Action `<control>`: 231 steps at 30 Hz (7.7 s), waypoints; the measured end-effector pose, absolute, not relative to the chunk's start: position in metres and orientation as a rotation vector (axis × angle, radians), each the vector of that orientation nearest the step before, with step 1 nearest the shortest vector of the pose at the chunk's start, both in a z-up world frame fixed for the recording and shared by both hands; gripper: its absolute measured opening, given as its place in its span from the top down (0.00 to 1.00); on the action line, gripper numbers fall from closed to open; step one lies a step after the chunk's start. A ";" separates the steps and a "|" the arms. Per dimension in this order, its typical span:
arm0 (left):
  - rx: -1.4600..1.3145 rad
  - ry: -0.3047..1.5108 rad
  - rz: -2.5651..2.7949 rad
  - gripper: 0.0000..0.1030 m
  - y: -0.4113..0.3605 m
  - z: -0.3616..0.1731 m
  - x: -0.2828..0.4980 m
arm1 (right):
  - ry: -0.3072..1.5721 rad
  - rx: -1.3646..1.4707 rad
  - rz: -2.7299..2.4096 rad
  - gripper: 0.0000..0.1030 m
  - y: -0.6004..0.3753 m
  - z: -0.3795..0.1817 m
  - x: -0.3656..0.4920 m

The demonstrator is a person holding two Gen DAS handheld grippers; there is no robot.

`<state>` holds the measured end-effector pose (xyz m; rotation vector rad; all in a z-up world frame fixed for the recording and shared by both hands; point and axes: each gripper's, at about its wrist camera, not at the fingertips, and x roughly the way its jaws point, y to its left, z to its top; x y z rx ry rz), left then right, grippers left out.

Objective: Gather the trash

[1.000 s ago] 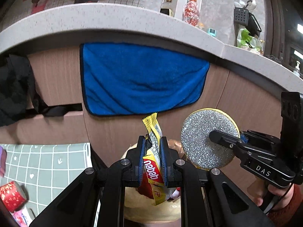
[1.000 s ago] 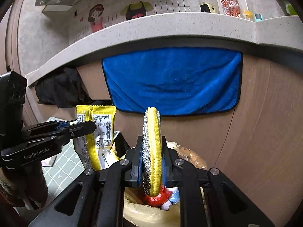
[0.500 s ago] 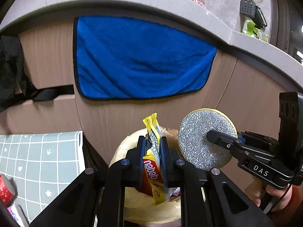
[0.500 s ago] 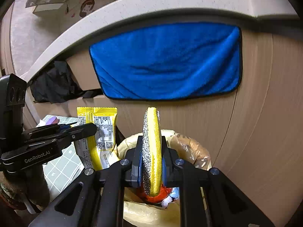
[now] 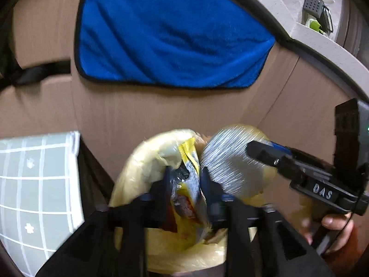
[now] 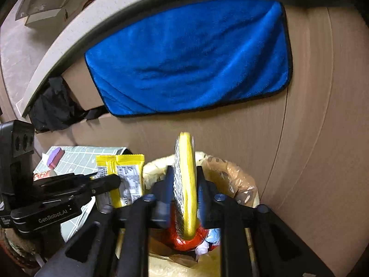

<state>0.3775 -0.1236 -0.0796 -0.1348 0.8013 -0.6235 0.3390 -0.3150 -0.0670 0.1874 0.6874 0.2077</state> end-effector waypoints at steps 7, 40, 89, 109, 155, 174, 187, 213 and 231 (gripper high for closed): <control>-0.199 0.781 -0.582 0.32 -0.089 -0.061 0.373 | 0.702 0.216 0.174 0.46 -0.318 -0.073 0.332; -0.375 0.842 -0.031 0.25 0.327 -0.123 0.458 | 0.765 0.055 0.449 0.46 -0.076 -0.057 0.344; -0.457 0.708 0.074 0.42 0.383 -0.088 0.195 | 1.069 -0.365 0.827 0.76 0.245 -0.098 0.405; -0.220 0.475 -0.072 0.42 0.223 0.021 0.239 | 0.559 -0.161 0.673 0.79 0.023 0.057 0.304; -0.036 0.509 -0.415 0.42 -0.092 0.004 0.295 | 0.472 0.072 0.253 0.79 -0.288 0.008 0.264; -0.040 0.606 -0.417 0.42 -0.105 -0.034 0.323 | 0.559 0.107 0.250 0.78 -0.294 -0.033 0.291; -0.064 0.683 -0.452 0.42 -0.110 -0.057 0.349 | 0.619 0.158 0.251 0.77 -0.303 -0.054 0.312; -0.154 0.622 -0.370 0.24 0.015 -0.019 0.319 | 0.602 0.226 0.228 0.49 -0.297 -0.045 0.297; -0.326 0.629 -0.111 0.24 0.229 -0.046 0.243 | 0.611 0.139 0.439 0.49 -0.182 -0.035 0.271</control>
